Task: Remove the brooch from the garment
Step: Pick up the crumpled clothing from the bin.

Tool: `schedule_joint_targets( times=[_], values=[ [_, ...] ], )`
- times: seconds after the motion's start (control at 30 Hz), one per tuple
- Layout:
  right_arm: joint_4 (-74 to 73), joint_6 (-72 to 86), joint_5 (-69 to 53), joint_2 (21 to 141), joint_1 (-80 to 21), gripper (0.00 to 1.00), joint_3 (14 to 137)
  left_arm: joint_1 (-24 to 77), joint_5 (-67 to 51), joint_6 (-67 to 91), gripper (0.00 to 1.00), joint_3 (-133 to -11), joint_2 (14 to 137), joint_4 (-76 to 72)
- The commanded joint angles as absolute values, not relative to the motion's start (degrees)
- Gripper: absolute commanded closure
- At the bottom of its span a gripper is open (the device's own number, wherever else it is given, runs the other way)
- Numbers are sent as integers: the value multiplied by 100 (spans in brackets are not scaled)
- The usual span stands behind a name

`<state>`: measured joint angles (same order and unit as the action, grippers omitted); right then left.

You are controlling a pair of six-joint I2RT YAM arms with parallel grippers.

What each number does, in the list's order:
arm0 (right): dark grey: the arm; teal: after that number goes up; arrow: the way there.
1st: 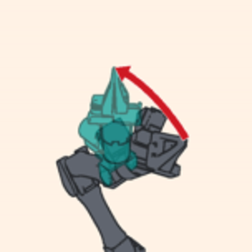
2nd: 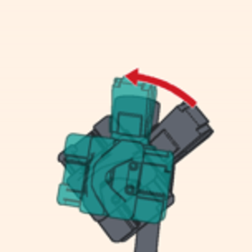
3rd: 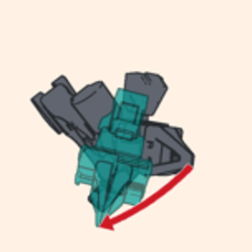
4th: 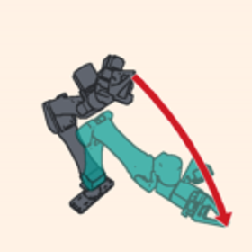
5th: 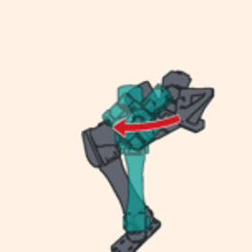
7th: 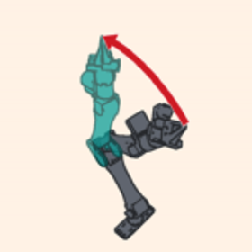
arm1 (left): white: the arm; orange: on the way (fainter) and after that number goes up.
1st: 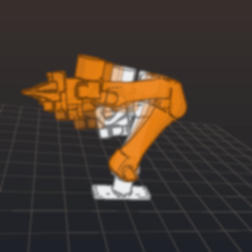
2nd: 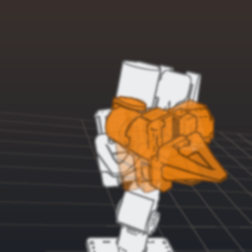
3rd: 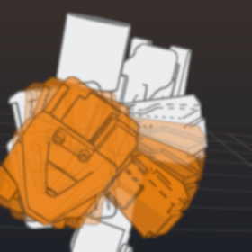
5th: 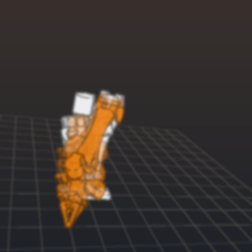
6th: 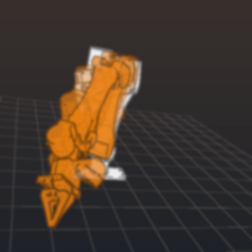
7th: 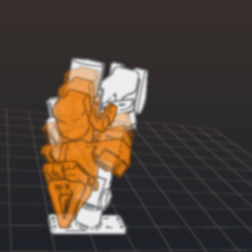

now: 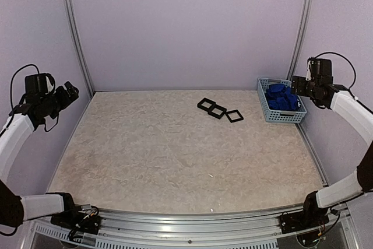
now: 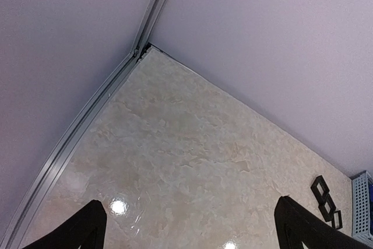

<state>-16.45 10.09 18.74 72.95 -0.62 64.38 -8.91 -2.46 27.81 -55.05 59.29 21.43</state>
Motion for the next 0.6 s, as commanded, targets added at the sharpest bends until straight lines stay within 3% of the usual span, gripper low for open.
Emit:
schedule_joint_targets(
  times=[0.0,0.2,0.57],
  values=[
    [-2177,882,1901,8396,-57,0,7035,-888,-646,2789,1,-5586,5692,2346],
    [-2210,1128,1409,9601,597,0,7794,-862,-889,2830,1,-5420,5401,2468],
    [-2171,725,912,11180,861,0,9000,-826,-976,2874,1,-5354,5062,2775]
  ],
)
